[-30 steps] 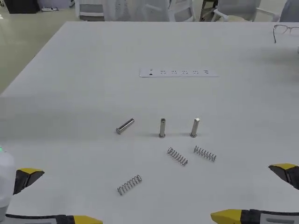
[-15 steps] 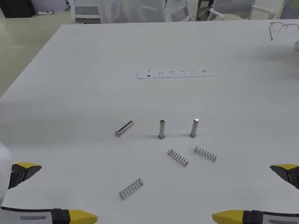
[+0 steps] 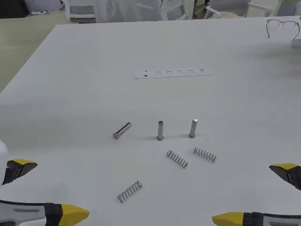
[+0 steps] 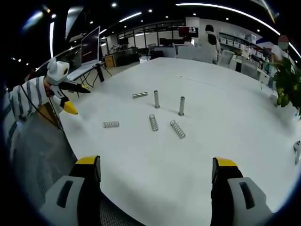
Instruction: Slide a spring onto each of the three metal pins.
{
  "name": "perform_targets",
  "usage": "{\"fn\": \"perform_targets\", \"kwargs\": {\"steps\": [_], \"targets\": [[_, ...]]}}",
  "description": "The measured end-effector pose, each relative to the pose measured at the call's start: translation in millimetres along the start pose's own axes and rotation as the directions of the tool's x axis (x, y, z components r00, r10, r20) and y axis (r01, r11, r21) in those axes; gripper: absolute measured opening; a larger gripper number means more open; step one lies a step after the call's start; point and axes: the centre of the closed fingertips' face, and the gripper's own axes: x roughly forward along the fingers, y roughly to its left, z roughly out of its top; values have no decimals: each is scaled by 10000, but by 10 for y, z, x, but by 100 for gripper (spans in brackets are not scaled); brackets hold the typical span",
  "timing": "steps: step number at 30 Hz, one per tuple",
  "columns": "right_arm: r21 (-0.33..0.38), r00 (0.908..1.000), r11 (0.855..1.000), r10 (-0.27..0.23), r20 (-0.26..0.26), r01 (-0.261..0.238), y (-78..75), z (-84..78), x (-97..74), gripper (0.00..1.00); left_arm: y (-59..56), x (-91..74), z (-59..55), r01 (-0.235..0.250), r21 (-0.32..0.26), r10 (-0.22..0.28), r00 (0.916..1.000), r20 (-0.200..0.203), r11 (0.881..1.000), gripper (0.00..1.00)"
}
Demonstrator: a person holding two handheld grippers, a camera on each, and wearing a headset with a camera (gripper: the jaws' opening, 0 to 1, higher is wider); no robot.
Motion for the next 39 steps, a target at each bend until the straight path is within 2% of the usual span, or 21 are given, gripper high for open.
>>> {"fn": "perform_targets", "kwargs": {"steps": [7, 11, 15, 19, 27, 32, 39], "targets": [[13, 10000, 10000, -16, -52, 16, 1, -11, 4, 97, 66, 44, 37, 65, 117, -64, 10000, -57, 9999, 91], [93, 10000, 10000, -3, 22, 3, 2, -6, 11, 97, 102, 74, 3, 113, 231, -107, 9996, -272, 9997, 90], [107, 10000, 9999, -43, -2, 43, -8, -13, 18, 96, 151, 91, 22, 33, 365, -22, 9996, -287, 9993, 88], [137, 10000, 9999, -45, 27, 45, -8, -1, 28, 96, 252, 118, 101, -169, 382, 173, 9998, -125, 9991, 86], [13, 9999, 9999, 166, -27, -166, 32, 4, 57, 95, 392, 213, 282, -135, 654, 140, 9999, -64, 9978, 85], [60, 9997, 9997, 217, 107, -218, 29, 44, 49, 94, 439, 280, 407, -73, 964, 71, 10000, 22, 9953, 81], [-217, 9996, 9994, 256, -118, -258, 39, 14, 35, 95, 491, 374, 597, -14, 1124, -1, 9999, 137, 9937, 81]]}}
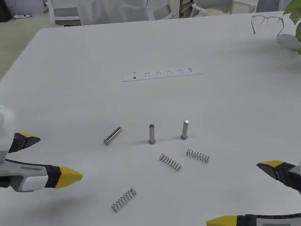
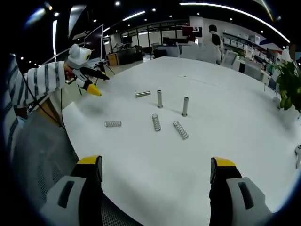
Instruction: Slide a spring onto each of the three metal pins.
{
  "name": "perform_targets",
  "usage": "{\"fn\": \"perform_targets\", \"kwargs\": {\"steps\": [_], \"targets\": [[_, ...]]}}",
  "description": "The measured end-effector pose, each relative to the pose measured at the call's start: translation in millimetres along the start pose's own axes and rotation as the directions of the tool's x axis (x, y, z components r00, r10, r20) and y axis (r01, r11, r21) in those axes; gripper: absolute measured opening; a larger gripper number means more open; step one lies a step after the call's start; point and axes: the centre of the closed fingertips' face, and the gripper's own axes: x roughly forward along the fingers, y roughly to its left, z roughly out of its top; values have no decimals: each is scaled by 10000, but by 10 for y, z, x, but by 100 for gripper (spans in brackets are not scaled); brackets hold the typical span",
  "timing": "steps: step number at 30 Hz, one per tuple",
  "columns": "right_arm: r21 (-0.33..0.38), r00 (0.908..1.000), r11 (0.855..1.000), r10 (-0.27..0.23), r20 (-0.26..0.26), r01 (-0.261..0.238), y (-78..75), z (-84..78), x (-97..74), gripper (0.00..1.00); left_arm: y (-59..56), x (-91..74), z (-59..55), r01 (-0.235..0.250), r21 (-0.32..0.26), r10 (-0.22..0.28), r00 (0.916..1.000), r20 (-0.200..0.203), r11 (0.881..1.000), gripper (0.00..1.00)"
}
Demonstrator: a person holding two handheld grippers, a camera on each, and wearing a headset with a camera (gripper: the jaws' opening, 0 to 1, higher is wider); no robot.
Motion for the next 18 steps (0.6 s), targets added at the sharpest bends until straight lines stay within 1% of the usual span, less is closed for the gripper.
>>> {"fn": "perform_targets", "kwargs": {"steps": [1, 4, 7, 11, 18], "targets": [[17, 10000, 10000, -7, 10, 7, 0, 1, -1, 95, 12, 15, 36, 22, 59, -22, 10000, 31, 10000, 82], [63, 10000, 10000, -11, 38, 10, 2, 6, -3, 94, 48, 56, 98, 37, 221, -38, 10000, 35, 9997, 81], [-149, 10000, 9999, -77, -52, 76, -1, -6, -7, 94, 66, 96, 149, 153, 355, -154, 9999, 35, 9993, 80], [-257, 9998, 9996, -128, -161, 123, -11, -21, -14, 94, 85, 155, 183, 234, 417, -233, 9997, -21, 9989, 80], [-169, 9999, 9998, -117, -116, 115, -5, -6, -9, 94, 114, 274, 256, 376, 559, -370, 9993, -113, 9977, 78]]}}
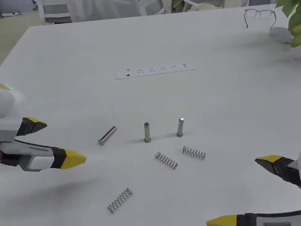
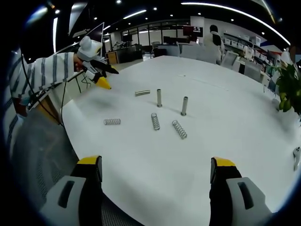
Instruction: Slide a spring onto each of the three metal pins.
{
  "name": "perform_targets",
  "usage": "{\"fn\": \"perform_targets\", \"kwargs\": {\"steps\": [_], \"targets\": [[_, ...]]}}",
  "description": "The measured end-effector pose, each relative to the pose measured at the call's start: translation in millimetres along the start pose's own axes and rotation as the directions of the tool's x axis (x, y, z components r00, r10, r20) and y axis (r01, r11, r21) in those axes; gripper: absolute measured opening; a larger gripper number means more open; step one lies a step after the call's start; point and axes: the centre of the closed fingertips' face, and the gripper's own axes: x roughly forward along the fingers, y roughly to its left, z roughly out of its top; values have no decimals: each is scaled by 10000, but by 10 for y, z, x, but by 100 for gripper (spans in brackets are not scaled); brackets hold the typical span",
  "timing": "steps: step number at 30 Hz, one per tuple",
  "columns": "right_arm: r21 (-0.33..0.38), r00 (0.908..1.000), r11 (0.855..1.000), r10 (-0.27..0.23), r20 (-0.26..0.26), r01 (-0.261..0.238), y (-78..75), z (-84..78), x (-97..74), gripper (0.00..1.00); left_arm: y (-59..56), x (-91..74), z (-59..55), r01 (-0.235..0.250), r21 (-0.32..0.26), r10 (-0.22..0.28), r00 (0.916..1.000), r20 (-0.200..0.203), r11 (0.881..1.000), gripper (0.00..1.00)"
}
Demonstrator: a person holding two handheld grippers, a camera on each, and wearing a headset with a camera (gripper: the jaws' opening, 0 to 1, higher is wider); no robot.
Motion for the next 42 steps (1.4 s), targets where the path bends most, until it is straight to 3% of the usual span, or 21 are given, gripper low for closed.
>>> {"fn": "perform_targets", "kwargs": {"steps": [7, 10, 14, 18, 22, 31, 37, 42], "targets": [[98, 10000, 10000, -6, 39, 6, 2, 6, 7, 95, -22, 122, 46, 266, 166, -264, 9995, -151, 9995, 77], [173, 10000, 9999, -9, 59, 8, 2, 5, 8, 95, -66, 177, 93, 536, -18, -536, 9986, 20, 9986, 76], [200, 9999, 9998, -98, 84, 97, -18, 11, 3, 94, -45, 264, 146, 476, 15, -476, 9988, 84, 9989, 78], [103, 9999, 9999, -105, 67, 104, -17, 14, 0, 93, -31, 336, 189, 422, 41, -422, 9989, 180, 9991, 73], [218, 9998, 9997, -128, 161, 125, -18, 35, 0, 93, -68, 420, 168, 618, -406, -614, 9981, 114, 9973, 68], [320, 9998, 9994, -159, 94, 156, -14, 2, 36, 92, -119, 576, 277, 823, -275, -816, 9964, 243, 9962, 60], [418, 9999, 9990, -151, -17, 152, -25, -40, 33, 90, -91, 680, 328, 852, -197, -847, 9961, 257, 9962, 56], [523, 9997, 9984, -215, 132, 207, -45, -24, 26, 92, -104, 772, 338, 744, -5, -744, 9972, -45, 9972, 48]]}}
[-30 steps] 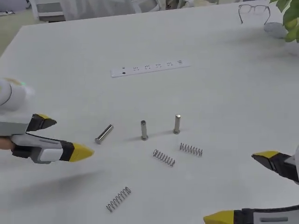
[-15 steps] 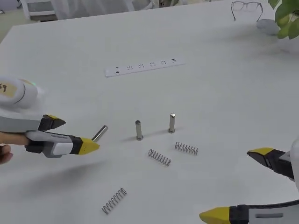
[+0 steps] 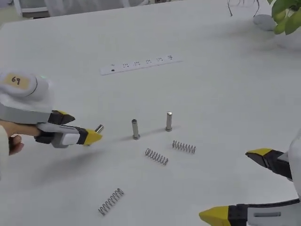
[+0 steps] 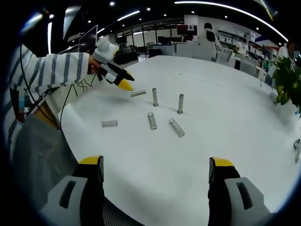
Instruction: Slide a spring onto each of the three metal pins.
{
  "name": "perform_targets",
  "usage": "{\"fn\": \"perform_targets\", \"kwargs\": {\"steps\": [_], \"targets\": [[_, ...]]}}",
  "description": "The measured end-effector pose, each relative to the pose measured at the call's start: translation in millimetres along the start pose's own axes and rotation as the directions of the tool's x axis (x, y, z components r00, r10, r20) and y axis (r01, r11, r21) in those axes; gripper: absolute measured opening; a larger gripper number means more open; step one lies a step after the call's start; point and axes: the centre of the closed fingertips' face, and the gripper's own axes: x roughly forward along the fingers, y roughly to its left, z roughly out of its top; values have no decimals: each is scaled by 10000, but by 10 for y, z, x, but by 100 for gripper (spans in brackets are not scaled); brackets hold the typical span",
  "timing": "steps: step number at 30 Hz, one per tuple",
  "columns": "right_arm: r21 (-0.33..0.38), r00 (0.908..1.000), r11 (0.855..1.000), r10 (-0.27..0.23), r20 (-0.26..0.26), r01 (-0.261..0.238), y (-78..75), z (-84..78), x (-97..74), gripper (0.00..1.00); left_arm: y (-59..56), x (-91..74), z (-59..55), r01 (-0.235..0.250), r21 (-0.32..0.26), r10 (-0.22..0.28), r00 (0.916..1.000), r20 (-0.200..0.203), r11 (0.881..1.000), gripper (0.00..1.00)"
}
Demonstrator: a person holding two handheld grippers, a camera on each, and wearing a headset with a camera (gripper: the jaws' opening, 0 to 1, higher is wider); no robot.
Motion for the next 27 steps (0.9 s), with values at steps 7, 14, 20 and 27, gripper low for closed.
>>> {"fn": "perform_targets", "kwargs": {"steps": [7, 14, 20, 27], "targets": [[63, 10000, 10000, 43, 45, -43, 0, 14, 2, 91, -36, 121, 9, 25, 60, -23, 9996, -264, 10000, 45], [91, 9999, 9998, 159, 20, -160, 21, 9, 9, 90, -58, 226, 23, -17, -293, 10, 9997, -248, 9996, 31], [123, 9999, 9998, 171, 0, -171, 26, 1, 12, 88, -48, 311, 69, -186, -320, 185, 9998, -45, 9993, 26], [198, 9999, 9998, 104, -8, -104, 21, -4, 12, 89, -15, 369, 77, -312, -502, 313, 9995, 20, 9983, 18]]}}
